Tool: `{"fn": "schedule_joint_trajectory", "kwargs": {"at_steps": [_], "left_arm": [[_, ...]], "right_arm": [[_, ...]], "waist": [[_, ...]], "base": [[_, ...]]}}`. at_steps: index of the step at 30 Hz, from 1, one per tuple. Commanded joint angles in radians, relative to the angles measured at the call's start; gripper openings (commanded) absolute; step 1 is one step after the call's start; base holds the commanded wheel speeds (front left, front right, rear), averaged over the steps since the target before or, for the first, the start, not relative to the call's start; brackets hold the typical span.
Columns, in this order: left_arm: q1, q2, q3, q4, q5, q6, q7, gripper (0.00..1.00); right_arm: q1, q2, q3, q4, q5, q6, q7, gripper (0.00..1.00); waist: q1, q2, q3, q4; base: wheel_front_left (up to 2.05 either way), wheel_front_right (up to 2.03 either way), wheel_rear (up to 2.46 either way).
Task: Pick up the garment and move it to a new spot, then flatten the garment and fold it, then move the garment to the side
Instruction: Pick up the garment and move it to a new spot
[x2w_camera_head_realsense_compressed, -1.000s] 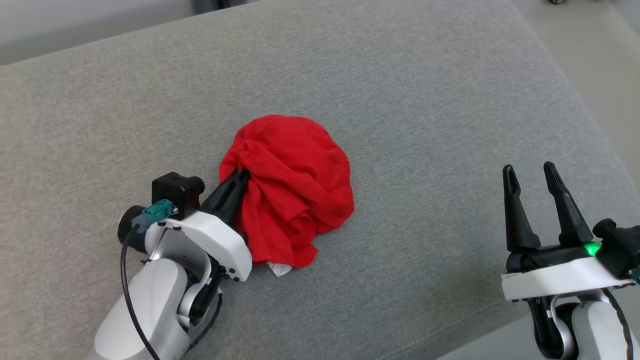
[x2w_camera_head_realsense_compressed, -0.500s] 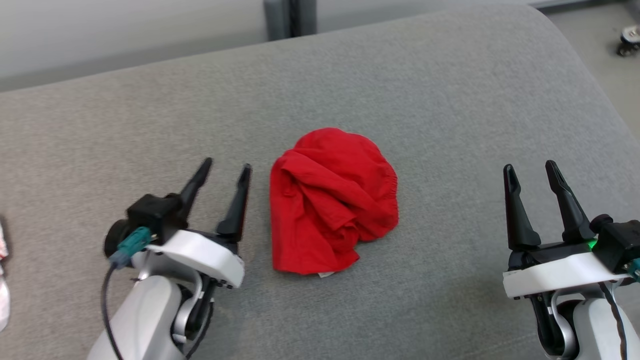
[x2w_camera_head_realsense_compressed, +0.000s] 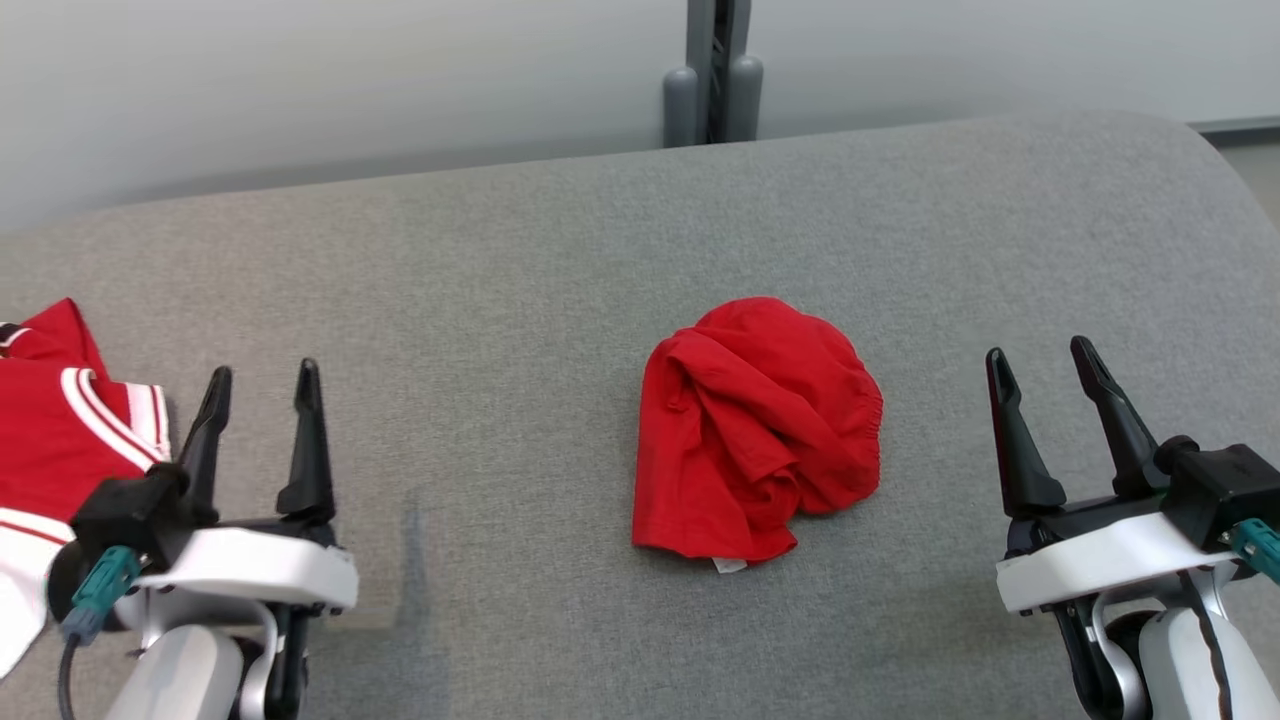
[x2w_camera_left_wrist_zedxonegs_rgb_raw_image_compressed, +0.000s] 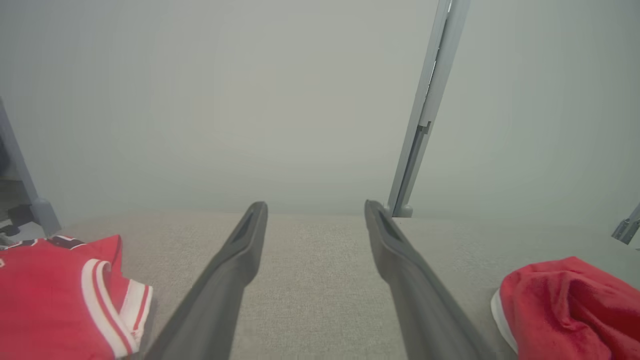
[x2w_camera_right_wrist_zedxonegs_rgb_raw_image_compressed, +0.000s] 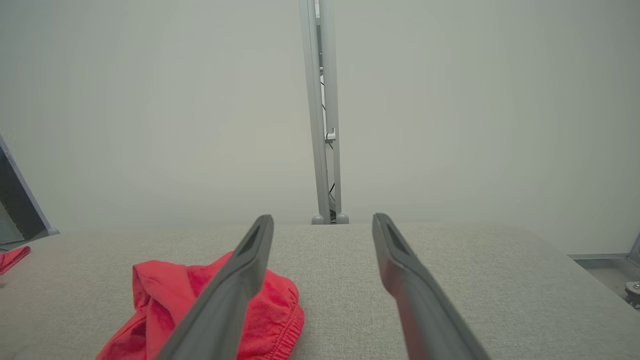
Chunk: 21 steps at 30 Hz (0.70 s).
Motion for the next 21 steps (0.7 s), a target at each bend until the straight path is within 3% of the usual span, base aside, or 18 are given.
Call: {"fn": "schedule_joint_trajectory", "kwargs": {"at_steps": [1, 21], "left_arm": [[0.022, 0.017, 0.011, -0.006, 0.006, 0.008, -0.005, 1.00], [0.233, 0.075, -0.033, -0.195, 0.054, 0.091, 0.084, 1.00]], "right_arm": [[0.010, -0.011, -0.001, 0.005, -0.004, 0.000, 0.005, 1.00], [0.118, -0.018, -0.008, 0.000, -0.022, 0.000, 0.033, 1.00]], "waist": [[0.0000, 0.0000, -0.019, 0.015], [0.0000, 0.0000, -0.127, 0.012]], "base": [[0.00, 0.00, 0.00], [0.00, 0.00, 0.00]]}}
